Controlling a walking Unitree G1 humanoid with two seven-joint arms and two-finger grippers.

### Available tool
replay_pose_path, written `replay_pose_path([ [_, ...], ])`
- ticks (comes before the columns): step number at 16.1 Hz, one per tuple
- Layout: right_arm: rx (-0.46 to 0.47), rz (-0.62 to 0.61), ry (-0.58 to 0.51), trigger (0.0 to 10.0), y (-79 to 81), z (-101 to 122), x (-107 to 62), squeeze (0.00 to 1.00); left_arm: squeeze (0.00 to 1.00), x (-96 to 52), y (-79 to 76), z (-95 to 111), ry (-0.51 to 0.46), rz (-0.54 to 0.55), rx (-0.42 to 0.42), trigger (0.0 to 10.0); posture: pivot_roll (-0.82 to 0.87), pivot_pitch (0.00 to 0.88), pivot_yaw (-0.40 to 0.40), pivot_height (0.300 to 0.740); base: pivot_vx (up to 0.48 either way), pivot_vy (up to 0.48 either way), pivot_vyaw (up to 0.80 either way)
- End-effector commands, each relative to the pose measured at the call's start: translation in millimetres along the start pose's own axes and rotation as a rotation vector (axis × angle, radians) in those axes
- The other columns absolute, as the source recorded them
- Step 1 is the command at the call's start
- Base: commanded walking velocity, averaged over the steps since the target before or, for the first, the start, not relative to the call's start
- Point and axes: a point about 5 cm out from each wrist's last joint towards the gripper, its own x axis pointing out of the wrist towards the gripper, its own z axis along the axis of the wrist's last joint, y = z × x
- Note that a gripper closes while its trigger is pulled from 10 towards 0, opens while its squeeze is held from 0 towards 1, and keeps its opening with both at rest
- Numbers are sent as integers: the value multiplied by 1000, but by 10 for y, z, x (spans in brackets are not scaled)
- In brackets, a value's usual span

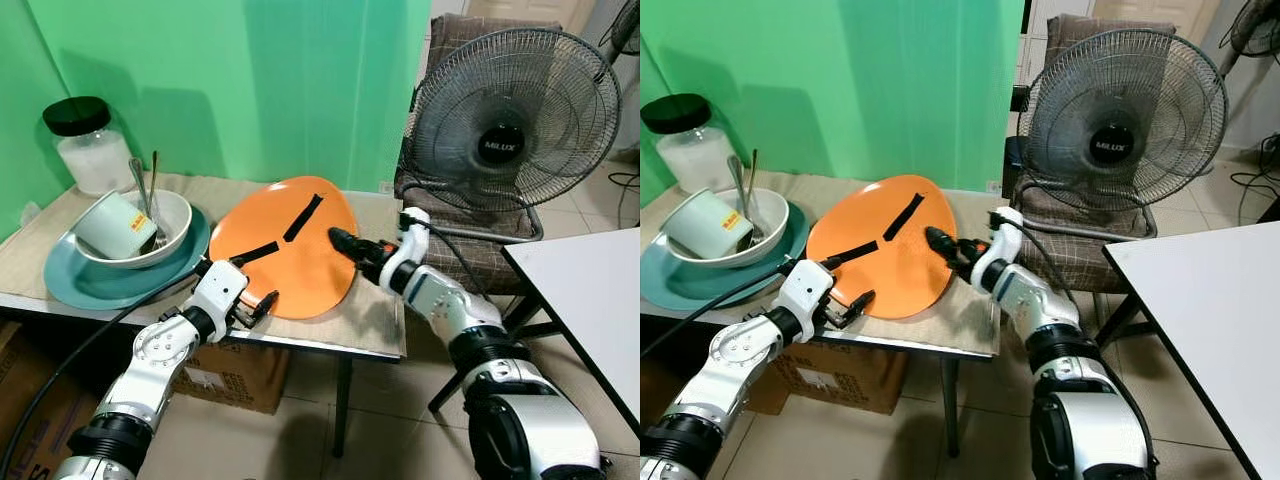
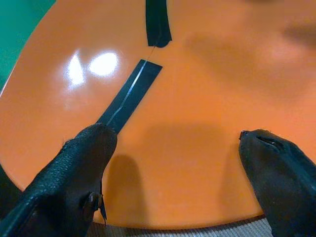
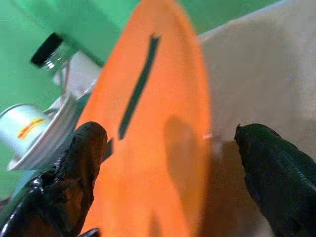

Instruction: Setting the table

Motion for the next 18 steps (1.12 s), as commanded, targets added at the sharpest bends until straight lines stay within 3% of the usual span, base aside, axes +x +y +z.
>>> replay_pose_path([
  [1,-22,58,21,10000,91,-3,60,0,0,-40,-149,-248,127,-61,-5,10000,-46,0,-22,740,0,0,0],
  [6,53,65,105,10000,83,-215,81,0,0,-22,-131,-225,116,-61,5,10000,-38,0,-26,740,0,0,0],
  [7,75,58,112,8157,71,-242,75,0,0,-22,-129,-224,115,-61,6,10000,-38,0,-26,740,0,0,0],
  [8,94,54,113,3765,62,-261,71,0,0,-21,-129,-224,114,-62,8,10000,-38,0,-26,740,0,0,0],
  [9,114,57,110,1569,59,-269,68,0,0,-20,-128,-222,113,-63,10,10000,-40,0,-23,740,0,0,0],
  [10,139,72,108,0,62,-274,62,0,0,-18,-128,-218,112,-63,11,10000,-40,0,-23,740,0,0,0],
  [18,171,143,116,0,107,-266,60,0,0,0,-97,-189,104,-60,23,10000,-41,0,-22,740,0,0,0],
])
